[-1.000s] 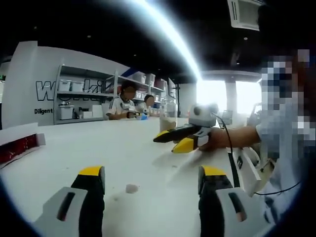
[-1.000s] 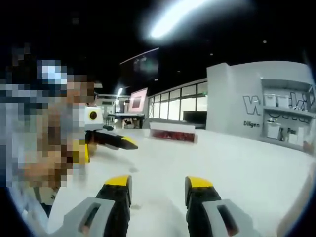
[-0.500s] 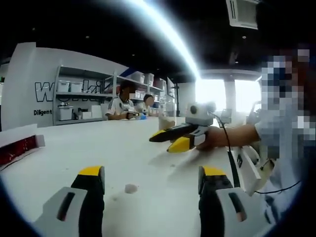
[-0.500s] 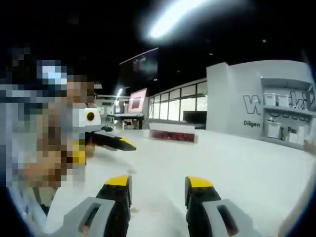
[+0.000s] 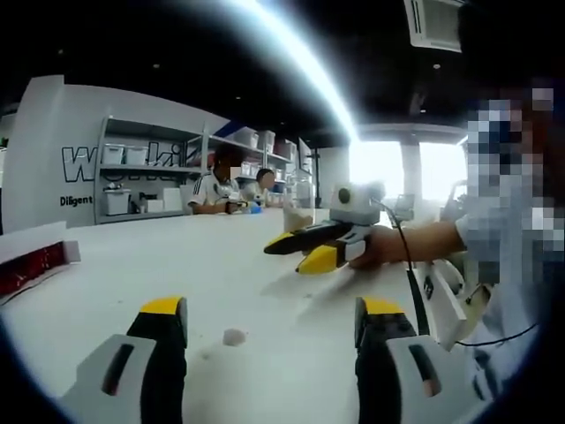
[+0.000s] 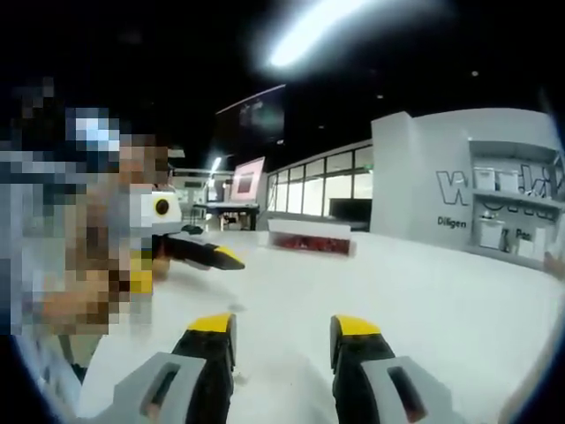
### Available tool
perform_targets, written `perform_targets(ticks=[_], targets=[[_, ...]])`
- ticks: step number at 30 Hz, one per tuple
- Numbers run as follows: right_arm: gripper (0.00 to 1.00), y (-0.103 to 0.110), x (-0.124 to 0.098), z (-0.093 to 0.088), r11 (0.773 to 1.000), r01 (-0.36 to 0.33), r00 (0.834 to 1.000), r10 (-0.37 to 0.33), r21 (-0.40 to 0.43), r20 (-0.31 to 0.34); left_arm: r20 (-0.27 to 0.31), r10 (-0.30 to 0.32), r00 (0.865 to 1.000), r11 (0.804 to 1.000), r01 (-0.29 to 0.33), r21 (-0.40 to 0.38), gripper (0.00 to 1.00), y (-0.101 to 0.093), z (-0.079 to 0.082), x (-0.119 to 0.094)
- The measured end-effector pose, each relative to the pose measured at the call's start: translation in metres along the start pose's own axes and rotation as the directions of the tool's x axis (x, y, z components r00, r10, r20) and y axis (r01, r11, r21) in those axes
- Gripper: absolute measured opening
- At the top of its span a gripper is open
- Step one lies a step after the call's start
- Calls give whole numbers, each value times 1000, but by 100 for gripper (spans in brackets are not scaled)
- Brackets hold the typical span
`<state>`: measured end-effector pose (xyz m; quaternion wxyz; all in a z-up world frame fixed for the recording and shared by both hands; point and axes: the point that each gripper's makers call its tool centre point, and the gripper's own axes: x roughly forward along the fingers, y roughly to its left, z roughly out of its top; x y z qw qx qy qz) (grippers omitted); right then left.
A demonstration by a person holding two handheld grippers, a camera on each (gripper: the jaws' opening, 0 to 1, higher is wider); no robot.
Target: Tear open the coffee pouch, take out the coffee, and pour the coffee from the pouch into the cup
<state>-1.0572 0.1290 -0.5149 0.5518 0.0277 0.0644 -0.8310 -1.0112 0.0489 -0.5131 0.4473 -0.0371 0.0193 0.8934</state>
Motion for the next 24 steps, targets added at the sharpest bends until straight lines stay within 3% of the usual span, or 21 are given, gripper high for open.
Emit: perform_targets(ticks=[24], targets=[[43, 5, 4, 1, 1000, -6, 1000, 6, -6, 6, -5, 5, 1000, 1000, -5, -4, 79, 2, -1, 0]])
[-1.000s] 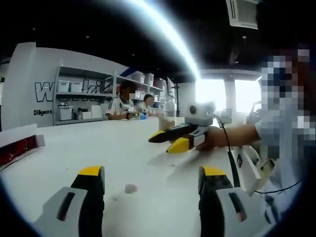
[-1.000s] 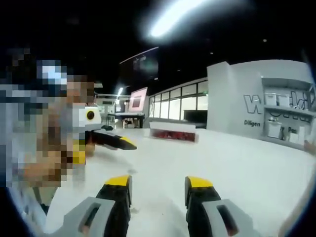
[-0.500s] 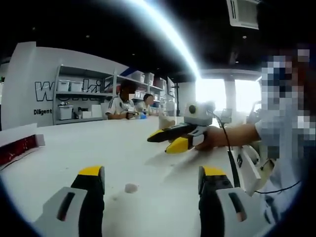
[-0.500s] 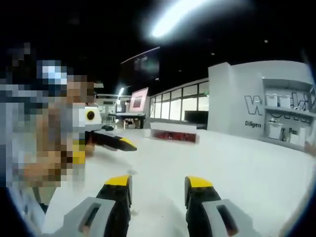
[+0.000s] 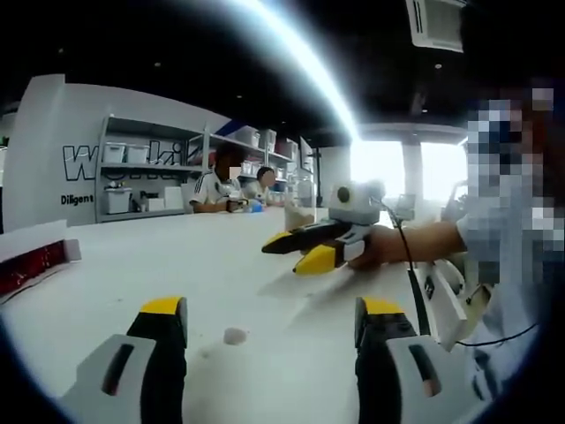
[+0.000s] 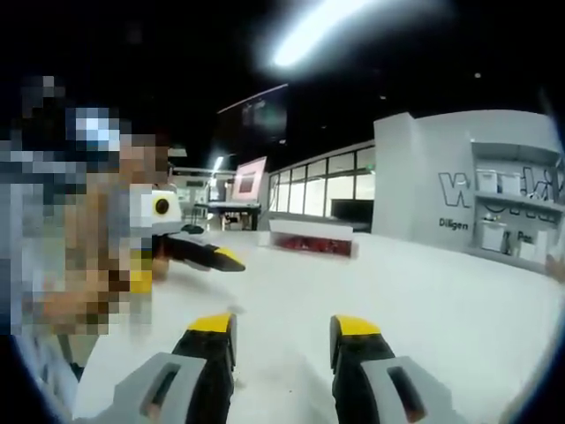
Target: Tear open the coffee pouch, take out the coffee, and pour the coffee from the pouch into the cup
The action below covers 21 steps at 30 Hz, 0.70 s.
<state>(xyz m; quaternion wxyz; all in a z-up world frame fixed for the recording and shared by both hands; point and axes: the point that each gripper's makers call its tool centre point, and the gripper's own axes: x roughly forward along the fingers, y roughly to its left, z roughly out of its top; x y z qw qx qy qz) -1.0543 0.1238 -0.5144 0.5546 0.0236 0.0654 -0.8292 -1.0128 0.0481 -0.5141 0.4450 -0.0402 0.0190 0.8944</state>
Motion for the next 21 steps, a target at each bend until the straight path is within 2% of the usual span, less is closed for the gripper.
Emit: perform_targets(ticks=[21], targets=[[43, -5, 5, 1, 1000, -1, 1000, 1, 2, 1, 0, 0, 1000, 1000, 0, 1, 79, 0, 0, 0]])
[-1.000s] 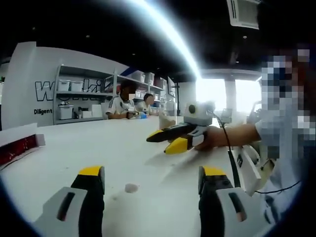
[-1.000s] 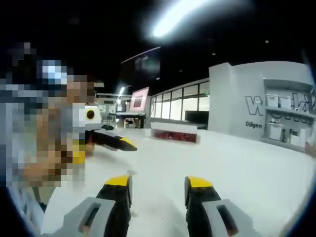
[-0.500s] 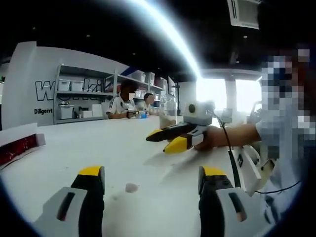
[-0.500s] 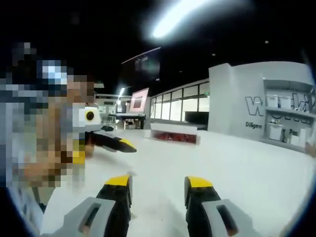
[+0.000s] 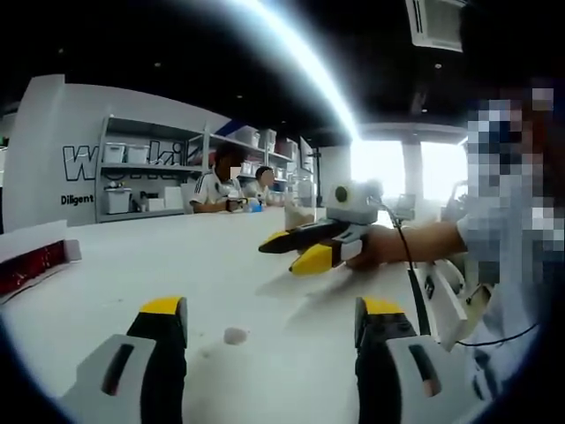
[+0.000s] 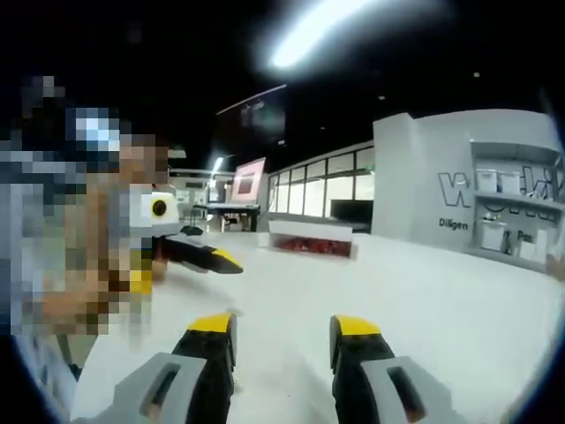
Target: Tear open the coffee pouch, take out the coffee, and pour the coffee from the pouch into the cup
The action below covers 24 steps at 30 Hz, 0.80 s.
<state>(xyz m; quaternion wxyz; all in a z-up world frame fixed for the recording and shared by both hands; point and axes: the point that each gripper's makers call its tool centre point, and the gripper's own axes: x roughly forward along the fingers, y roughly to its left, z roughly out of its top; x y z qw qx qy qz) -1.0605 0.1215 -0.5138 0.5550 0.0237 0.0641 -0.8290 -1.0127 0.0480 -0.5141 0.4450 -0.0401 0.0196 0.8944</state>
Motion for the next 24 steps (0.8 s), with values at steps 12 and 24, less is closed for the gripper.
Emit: perform_targets(ticks=[12, 24], targets=[[43, 1, 2, -1, 1000, -4, 1000, 4, -12, -5, 0, 0, 1000, 1000, 0, 1, 79, 1, 0, 0], [43, 2, 5, 0, 1000, -10, 1000, 10, -21, -4, -1, 0, 1000, 1000, 0, 0, 79, 0, 0, 0]])
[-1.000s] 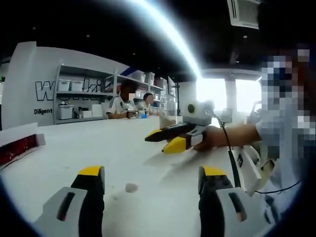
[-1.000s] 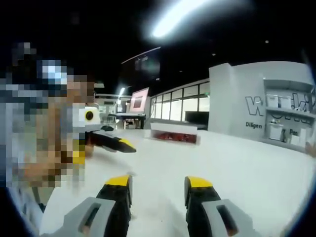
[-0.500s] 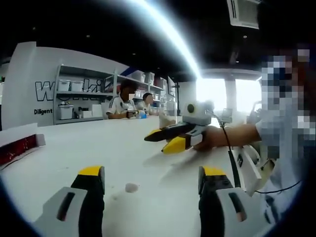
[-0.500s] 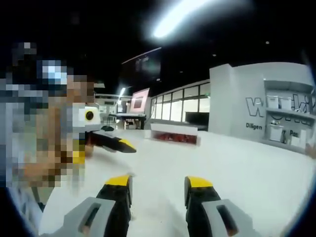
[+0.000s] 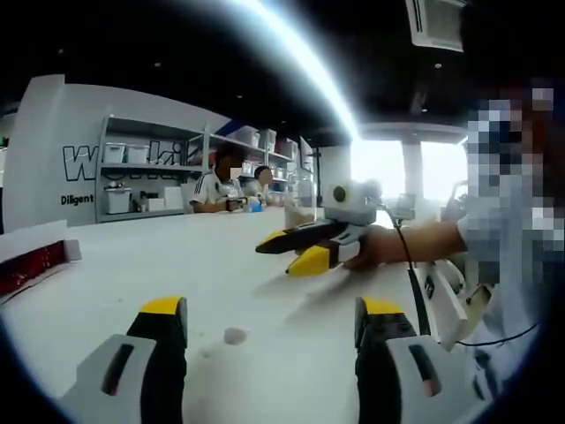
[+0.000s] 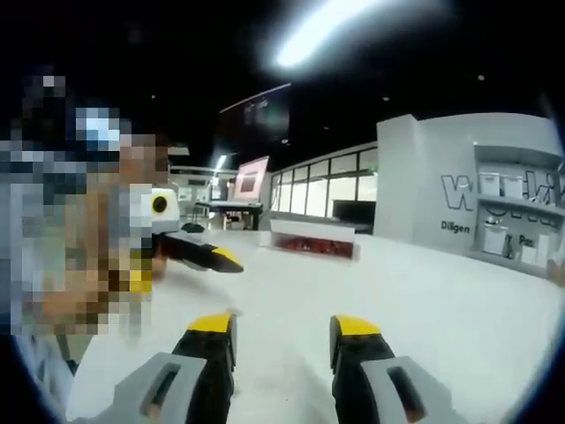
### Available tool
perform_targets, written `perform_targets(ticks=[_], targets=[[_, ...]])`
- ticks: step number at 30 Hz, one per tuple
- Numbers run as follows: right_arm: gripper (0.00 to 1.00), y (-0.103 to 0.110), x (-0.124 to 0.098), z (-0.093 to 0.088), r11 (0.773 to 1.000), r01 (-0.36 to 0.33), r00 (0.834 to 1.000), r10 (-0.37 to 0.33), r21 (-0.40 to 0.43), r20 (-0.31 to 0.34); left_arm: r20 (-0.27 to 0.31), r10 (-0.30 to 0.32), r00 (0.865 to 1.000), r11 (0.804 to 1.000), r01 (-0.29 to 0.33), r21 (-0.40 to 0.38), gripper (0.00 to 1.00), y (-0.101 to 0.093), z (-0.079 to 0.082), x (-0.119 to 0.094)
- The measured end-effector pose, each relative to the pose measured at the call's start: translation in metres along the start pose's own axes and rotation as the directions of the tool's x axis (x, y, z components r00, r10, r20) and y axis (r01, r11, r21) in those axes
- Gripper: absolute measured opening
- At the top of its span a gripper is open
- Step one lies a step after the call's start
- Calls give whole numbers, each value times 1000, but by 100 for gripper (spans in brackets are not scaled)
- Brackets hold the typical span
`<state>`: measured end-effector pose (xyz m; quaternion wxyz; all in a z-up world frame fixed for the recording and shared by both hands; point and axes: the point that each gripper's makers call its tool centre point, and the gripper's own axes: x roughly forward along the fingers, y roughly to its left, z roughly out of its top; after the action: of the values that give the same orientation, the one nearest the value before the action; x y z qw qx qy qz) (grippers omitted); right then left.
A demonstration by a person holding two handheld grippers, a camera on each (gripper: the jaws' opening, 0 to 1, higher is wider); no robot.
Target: Tear open the coffee pouch, take out the coffee, and pour the coffee from the pouch into the cup
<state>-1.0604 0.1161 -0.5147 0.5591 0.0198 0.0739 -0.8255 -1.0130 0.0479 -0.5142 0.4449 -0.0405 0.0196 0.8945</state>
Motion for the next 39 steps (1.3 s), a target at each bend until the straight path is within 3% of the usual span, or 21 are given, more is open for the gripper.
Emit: perform_targets(ticks=[39], targets=[[43, -4, 10, 1, 1000, -16, 1000, 16, 5, 3, 1, -4, 1000, 1000, 4, -2, 79, -1, 0, 0]])
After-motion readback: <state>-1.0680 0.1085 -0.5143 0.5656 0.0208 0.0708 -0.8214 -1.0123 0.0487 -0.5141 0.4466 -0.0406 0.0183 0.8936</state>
